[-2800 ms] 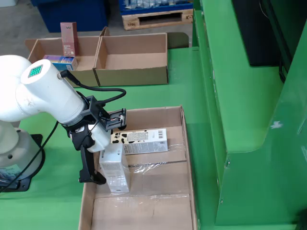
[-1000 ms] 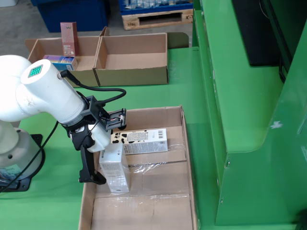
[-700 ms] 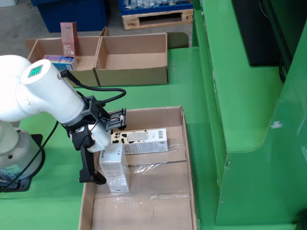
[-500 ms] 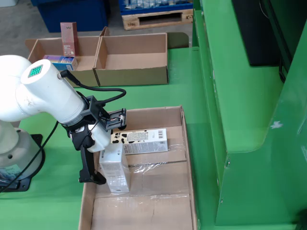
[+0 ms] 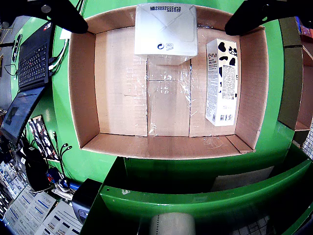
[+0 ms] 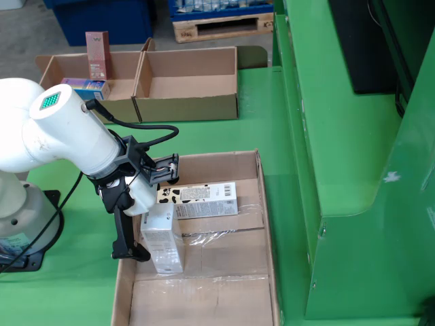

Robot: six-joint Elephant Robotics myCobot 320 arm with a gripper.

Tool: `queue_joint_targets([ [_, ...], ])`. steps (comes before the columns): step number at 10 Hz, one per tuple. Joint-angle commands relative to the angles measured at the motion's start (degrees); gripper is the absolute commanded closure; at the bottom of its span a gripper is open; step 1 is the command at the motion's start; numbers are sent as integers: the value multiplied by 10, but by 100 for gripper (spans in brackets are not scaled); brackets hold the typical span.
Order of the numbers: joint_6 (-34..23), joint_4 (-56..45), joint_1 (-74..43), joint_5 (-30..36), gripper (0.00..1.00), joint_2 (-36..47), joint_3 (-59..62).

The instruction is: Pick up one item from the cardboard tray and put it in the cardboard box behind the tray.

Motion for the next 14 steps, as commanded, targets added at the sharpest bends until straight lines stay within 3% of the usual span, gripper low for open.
queue_joint_targets([
  [1,0,6,0,0,0,12,13],
  [9,0,6,0,0,0,12,13],
  [14,-4,30,-7,7,0,-46,18],
])
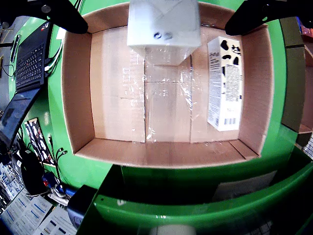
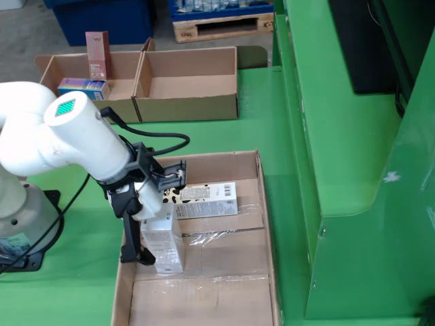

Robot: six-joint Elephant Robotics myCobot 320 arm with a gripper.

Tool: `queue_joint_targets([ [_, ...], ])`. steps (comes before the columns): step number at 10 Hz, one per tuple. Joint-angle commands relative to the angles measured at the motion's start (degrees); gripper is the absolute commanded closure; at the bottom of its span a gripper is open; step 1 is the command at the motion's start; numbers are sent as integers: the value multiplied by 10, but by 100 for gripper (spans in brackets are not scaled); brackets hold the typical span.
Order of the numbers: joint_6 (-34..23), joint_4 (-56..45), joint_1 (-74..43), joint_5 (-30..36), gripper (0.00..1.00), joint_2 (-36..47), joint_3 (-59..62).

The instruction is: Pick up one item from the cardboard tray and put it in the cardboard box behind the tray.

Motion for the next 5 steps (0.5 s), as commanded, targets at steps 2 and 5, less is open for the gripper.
queue_joint_targets([
  [2,-2,21,-7,1,0,-15,8],
  [5,-1,24,-7,0,0,-24,2],
])
